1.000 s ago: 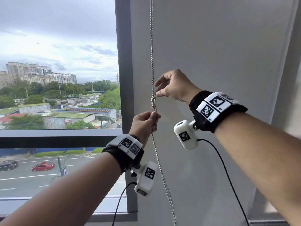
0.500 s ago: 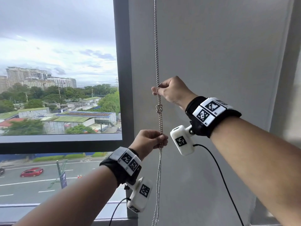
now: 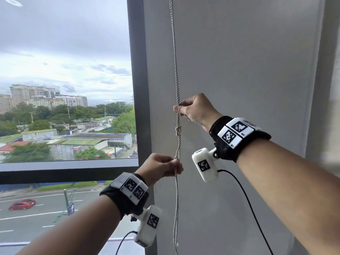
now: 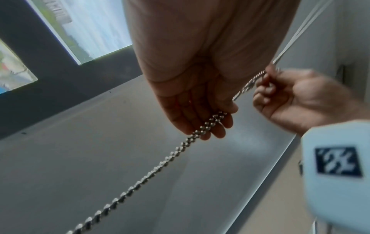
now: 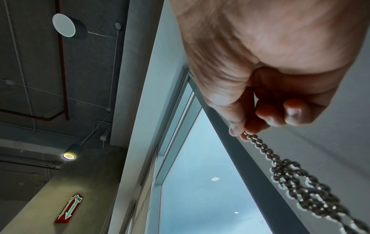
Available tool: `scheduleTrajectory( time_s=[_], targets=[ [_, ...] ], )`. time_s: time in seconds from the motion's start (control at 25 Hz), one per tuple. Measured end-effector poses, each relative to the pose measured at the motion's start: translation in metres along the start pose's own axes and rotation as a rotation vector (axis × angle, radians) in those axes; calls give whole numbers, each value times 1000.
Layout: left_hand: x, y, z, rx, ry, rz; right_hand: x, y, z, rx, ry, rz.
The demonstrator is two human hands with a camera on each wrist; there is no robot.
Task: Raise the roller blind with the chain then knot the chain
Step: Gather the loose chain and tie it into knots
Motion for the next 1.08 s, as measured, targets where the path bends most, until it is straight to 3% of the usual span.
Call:
scheduleTrajectory(
  time_s=[0.12, 0.24, 0.4, 0.6, 0.8, 0.96, 1.08],
  targets=[
    [-40, 8, -1, -101, -288, 80, 0, -3, 1, 18, 31, 17],
    [-76, 25, -3, -177, -443, 255, 5, -11, 0, 58, 60, 50],
    [-90, 34, 3, -359, -260, 377, 5, -22, -2, 112, 184, 161],
    [-102, 32, 14, -462, -89, 458, 7, -31, -4, 114, 229, 176],
    [-130, 51, 14, -322, -188, 340, 14, -42, 0, 279, 336, 183],
    [-127, 53, 10, -324, -200, 277, 11, -43, 1, 468, 469, 229],
    [-121, 52, 0, -319, -198, 199, 3, -41, -4, 416, 306, 187]
  ],
)
Point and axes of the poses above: each hand's wrist, its own y-axis towards the middle knuckle, its own z-axis out of the palm, x = y × z, the point moved 2 cm from there along y, towards the middle knuckle, and after that the axes turned 10 degrees about z, right-handed, at the moved point
